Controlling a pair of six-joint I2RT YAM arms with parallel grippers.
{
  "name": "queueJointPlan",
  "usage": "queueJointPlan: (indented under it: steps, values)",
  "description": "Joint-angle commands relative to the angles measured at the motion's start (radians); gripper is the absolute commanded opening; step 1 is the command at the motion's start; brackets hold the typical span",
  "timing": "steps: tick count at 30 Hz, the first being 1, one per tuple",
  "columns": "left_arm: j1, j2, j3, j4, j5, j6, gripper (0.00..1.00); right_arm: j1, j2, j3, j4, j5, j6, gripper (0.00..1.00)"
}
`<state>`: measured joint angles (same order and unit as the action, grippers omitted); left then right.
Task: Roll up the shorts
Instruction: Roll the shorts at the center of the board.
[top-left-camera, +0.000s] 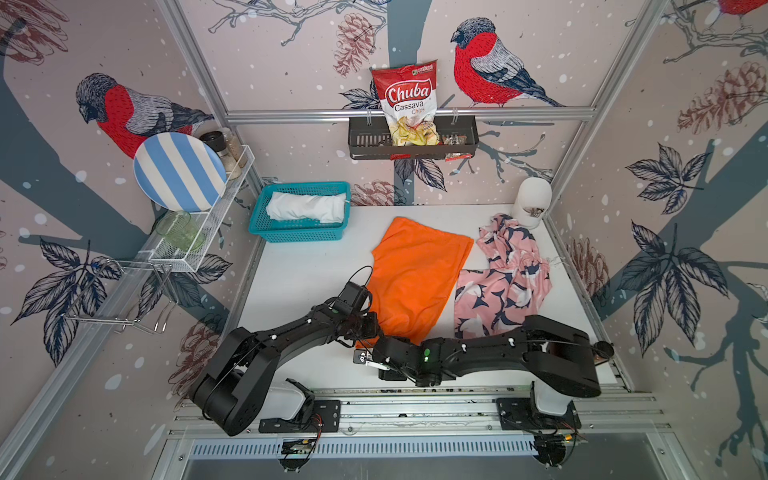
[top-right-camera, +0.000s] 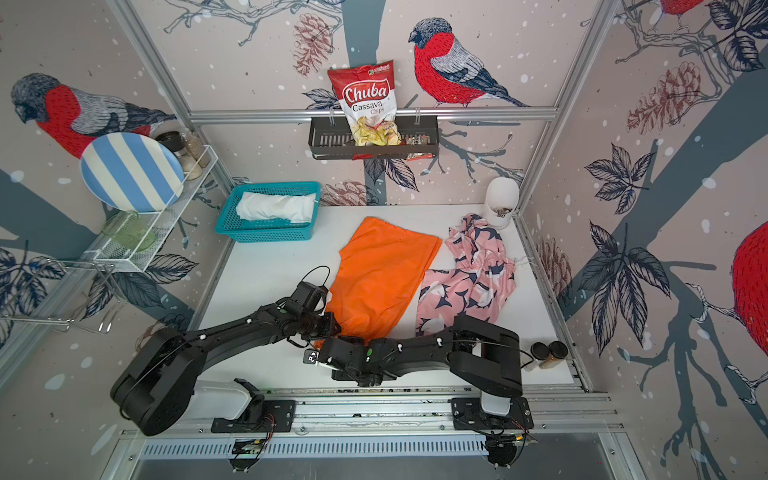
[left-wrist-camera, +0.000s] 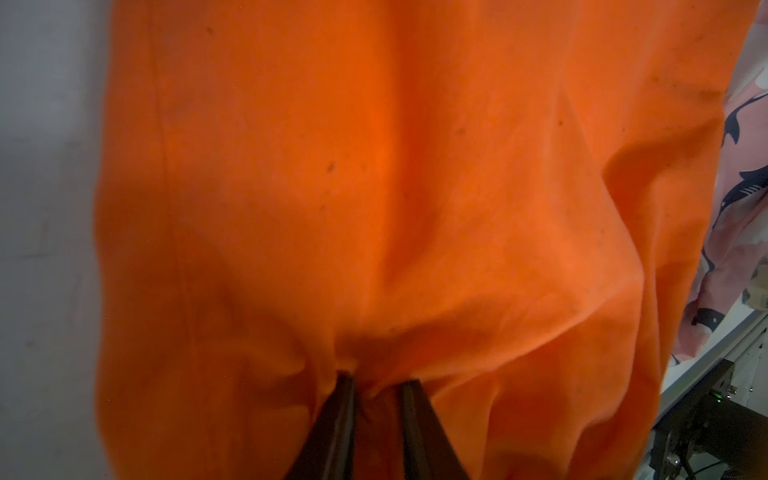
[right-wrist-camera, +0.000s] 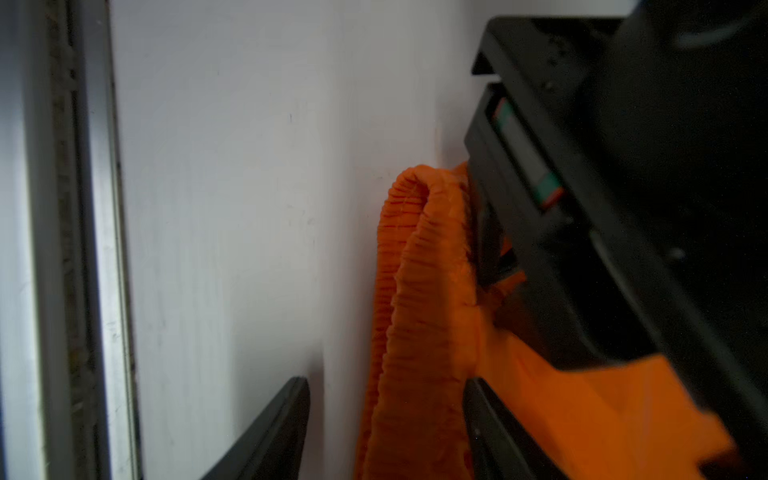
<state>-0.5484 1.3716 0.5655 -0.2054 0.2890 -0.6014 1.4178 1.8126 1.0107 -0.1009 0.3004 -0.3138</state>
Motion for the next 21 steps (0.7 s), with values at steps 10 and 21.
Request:
queueJointPlan:
  steps: [10, 21]
  values:
    - [0.020, 0.007, -0.018, 0.002, -0.004, 0.016, 0.25, -0.037, 0.111, 0.039, -0.144, 0.077, 0.099, 0.19]
    - [0.045, -0.125, 0.061, -0.091, -0.080, -0.003, 0.35, -0.149, -0.022, 0.046, -0.136, -0.405, 0.234, 0.00]
